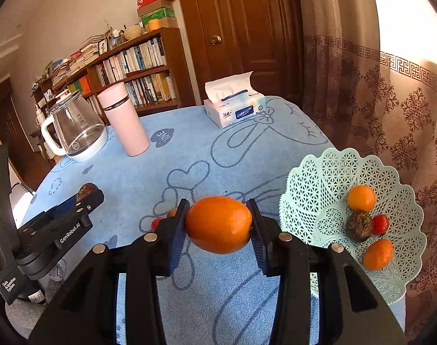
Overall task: Organize fruits
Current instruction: 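Carry the orange into the basket and open the right tool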
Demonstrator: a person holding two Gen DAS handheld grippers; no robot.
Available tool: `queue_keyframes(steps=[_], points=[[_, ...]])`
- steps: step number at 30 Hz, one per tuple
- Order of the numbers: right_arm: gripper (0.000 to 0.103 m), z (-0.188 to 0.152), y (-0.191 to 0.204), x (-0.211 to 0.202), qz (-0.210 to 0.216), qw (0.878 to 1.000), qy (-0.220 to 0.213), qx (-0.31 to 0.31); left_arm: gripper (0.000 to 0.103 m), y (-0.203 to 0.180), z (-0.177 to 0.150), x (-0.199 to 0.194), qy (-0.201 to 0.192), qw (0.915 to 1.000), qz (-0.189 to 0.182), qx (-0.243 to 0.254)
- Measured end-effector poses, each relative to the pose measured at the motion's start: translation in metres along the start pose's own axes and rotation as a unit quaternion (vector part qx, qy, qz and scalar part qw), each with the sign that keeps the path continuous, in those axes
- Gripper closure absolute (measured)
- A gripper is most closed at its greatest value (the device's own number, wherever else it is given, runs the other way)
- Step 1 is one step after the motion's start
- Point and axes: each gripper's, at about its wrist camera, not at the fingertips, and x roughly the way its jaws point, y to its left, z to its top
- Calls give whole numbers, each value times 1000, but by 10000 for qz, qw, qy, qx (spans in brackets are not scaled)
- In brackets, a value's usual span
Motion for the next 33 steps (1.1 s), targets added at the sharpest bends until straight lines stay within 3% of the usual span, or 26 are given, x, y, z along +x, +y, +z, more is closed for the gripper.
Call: queue_keyframes(steps=[18,33], points=[[61,-18,-86,-19,-730,9939,-19,830,61,-26,-10,-6,1,9992,-174,373],[59,-32,-122,-14,-1003,9873,141,1225,61,-37,-17,-7,16,9982,-196,565]])
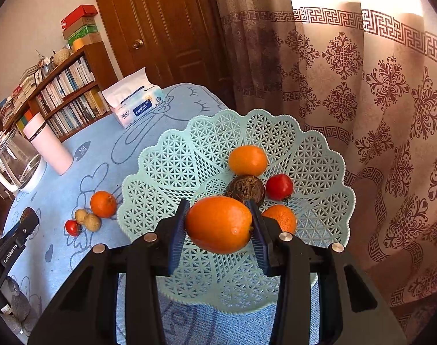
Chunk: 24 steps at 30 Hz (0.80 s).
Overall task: Organize fruits
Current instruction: 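Carry the orange into the basket and open the right tool, then carry the dark brown fruit into the basket and open the left tool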
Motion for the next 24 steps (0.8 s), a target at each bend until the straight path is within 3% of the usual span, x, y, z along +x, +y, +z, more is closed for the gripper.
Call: queue_keyframes(steps=[3,11,15,24], points=[[44,1,-5,-4,15,9999,-53,126,61,-1,-1,1,7,10000,4,25],[43,0,-10,-15,31,9995,-215,246,61,-4,-2,1,-6,9999,29,100],[31,-3,-17,-19,-22,9988,-317,382,61,-7,-4,0,-5,9999,30,148],[31,-11,-29,-27,47,9979,-343,548,61,-19,-8,-1,-29,9993,69,361]])
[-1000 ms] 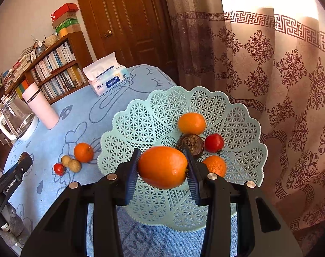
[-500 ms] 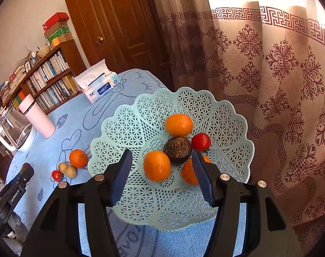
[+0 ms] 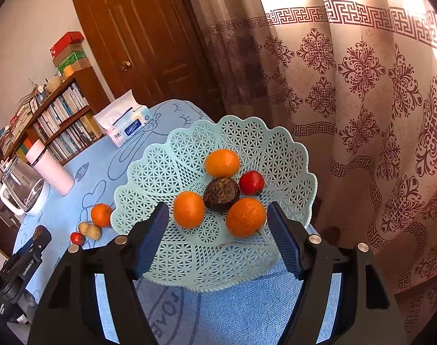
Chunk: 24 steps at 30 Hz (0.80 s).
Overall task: Organize fruits
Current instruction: 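Carry the dark brown fruit into the basket and open the left tool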
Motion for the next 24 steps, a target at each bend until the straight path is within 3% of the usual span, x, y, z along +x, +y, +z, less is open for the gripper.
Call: queue_keyframes(steps=[7,24], points=[[27,-3,-9,-5,223,9996,75,127,61,-17,-2,0,61,9996,96,239],[26,6,-37,-32,361,9988,-320,-3,61,-88,15,-16,51,9974,-230,679]])
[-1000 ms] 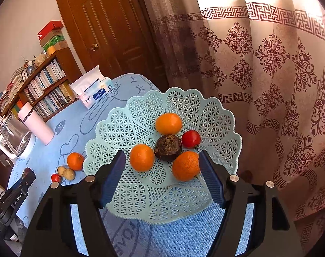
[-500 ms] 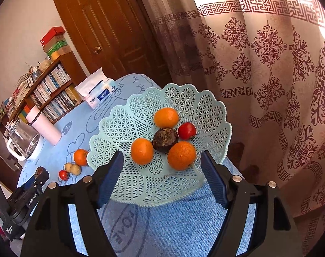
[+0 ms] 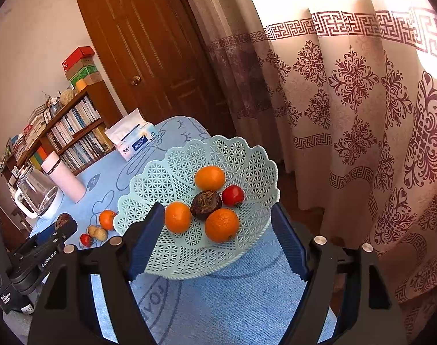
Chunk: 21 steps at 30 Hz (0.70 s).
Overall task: Organize fruits
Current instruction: 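Carry the dark brown fruit into the basket and open the left tool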
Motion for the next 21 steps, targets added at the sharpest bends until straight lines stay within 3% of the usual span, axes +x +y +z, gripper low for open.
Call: queue_keyframes(steps=[21], points=[[21,-4,-33,-12,-145,9997,-174,81,61,-80,17,5,-20,9972,-526,528]])
